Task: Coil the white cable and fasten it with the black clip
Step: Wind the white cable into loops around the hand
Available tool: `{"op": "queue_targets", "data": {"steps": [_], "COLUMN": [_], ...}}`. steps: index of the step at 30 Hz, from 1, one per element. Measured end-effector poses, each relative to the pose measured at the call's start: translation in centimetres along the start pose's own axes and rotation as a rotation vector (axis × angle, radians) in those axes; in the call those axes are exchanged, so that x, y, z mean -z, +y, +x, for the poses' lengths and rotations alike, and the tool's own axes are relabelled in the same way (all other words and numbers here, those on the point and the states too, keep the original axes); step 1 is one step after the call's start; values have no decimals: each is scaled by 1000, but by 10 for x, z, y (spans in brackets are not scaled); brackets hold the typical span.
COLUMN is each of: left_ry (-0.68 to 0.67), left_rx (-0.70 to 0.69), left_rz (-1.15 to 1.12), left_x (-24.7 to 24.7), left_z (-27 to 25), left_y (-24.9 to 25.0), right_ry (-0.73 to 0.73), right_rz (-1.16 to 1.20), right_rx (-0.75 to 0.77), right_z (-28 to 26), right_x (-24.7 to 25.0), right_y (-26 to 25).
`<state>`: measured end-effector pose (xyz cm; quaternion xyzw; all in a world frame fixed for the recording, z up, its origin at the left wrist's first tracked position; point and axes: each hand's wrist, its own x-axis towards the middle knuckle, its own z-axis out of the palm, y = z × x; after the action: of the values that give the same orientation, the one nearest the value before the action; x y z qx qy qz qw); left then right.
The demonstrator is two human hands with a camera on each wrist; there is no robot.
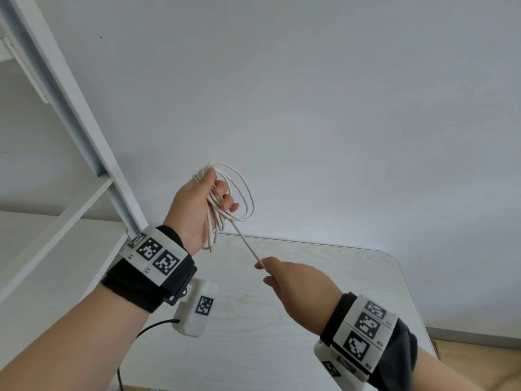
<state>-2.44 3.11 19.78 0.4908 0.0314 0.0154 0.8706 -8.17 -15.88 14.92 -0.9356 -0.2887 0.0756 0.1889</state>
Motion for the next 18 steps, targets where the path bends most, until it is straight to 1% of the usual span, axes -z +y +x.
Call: {"op": "queue_targets", "data": {"steps": [5,7,9,14,16,18], "left_ry": [30,23,8,-81,-149,-209], "left_rx": [-11,-6,9,59,78,118], "left_rz": [207,287,341,533,651,705], "left_x": [-7,-5,-3,-2,-3,-8], "left_z": [-7,-8,-10,-18,-23,-31], "left_y": [-7,-9,-11,-16,-18,-21], "right_ry": [65,89,150,357,400,421], "right_rz": [-22,-50,-31,39,65,73], "right_rx": [79,97,108,203,217,226], "right_z": [-5,-5,-4,4,8,14], "right_x": [15,23,31,42,48,53], "right_y": [-24,-27,-26,-20,-19,-18]}}
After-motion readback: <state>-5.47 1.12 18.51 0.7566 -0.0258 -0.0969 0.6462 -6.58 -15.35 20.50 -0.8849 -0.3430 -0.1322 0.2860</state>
